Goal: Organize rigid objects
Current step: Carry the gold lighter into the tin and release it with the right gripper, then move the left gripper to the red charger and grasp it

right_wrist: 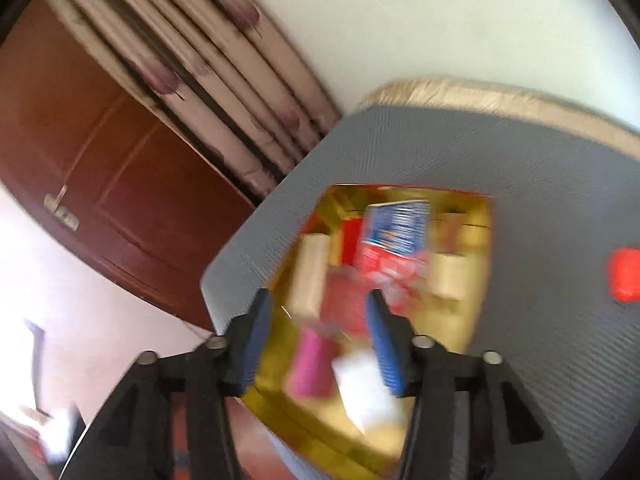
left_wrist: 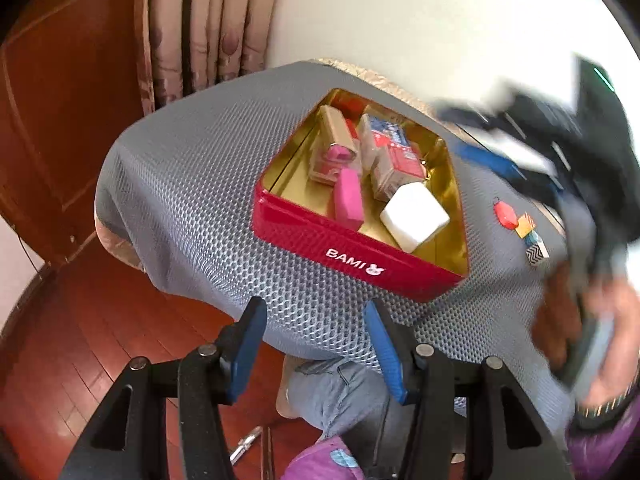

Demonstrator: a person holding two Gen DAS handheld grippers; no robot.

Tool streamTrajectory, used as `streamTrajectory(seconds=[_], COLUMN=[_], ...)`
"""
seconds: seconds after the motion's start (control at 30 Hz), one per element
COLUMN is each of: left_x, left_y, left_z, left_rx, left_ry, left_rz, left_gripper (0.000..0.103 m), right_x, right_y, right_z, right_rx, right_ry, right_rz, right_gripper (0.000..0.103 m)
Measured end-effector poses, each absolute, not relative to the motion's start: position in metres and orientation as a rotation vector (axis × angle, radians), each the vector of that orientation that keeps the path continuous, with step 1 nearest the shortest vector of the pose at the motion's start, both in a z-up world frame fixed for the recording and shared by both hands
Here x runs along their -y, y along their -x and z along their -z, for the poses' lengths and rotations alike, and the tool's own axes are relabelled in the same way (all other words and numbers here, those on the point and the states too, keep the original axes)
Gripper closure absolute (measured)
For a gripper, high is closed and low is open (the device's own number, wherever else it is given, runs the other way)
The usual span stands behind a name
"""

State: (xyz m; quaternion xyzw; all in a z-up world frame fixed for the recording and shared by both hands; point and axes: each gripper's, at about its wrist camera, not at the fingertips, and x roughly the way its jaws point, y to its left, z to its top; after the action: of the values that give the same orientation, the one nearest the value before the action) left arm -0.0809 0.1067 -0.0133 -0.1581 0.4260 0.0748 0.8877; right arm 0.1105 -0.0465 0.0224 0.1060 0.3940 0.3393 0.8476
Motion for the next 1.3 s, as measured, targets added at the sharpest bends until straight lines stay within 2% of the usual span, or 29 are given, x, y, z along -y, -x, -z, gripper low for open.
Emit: streamTrajectory(seconds=[0.13,0.27,0.4,0.5,0.63,0.7,0.83,1.07,1.3], left_x=[-0.083,-0.051,0.002,0.041,0.093,0.115,0.158,0.188,0.186], left_y=[0.08,0.081,0.078,0.058,0.005,-0.023,-0.087,-0.172,-0.204], left_z=[0.01,0.007,-0.01,-0.026,-0.039,-0.04,-0.031,-0.005,0.021], left_rx=[-0.891,-0.872,-0.806,-0.782,-0.802,-0.816,-0.889,-1.028,-1.096], left_ry=[0.232,0.113,-0.107,-0.226,-0.376,-0.445,-0.557,-0.613,-0.732], left_rz=[-0.122,-0.054,0.072,0.246,0.451,0.517,0.601,0.709,0.711], left_gripper=[0.05,0.05,0.05,0.05,0.049,0.049,0.049,0.049,0.049], right_x=[0.144,0.23,0.301,0.335,0.354,0.352,0.341,0.349,0.366], right_y=[-0.063,-0.044,-0.031,-0.026,-0.025,-0.025,-0.019,-0.017,-0.022], right_z=[0.002,0.033,0.051,0.064,0.073,0.072,0.071,0.07,0.072], right_rx=[-0.748,-0.773,-0.791,-0.797,-0.794,-0.777,-0.763,-0.759,-0.792], right_ry=[-0.061,0.085,0.074,0.0,-0.099,-0.101,-0.08,-0.147,-0.233], right_rz=[-0.475,-0.205,-0.051,-0.016,-0.055,-0.075,-0.125,-0.194,-0.232], right_gripper=[0.045,0.041,0.039,0.033,0.029,0.023,0.022,0.019,0.018])
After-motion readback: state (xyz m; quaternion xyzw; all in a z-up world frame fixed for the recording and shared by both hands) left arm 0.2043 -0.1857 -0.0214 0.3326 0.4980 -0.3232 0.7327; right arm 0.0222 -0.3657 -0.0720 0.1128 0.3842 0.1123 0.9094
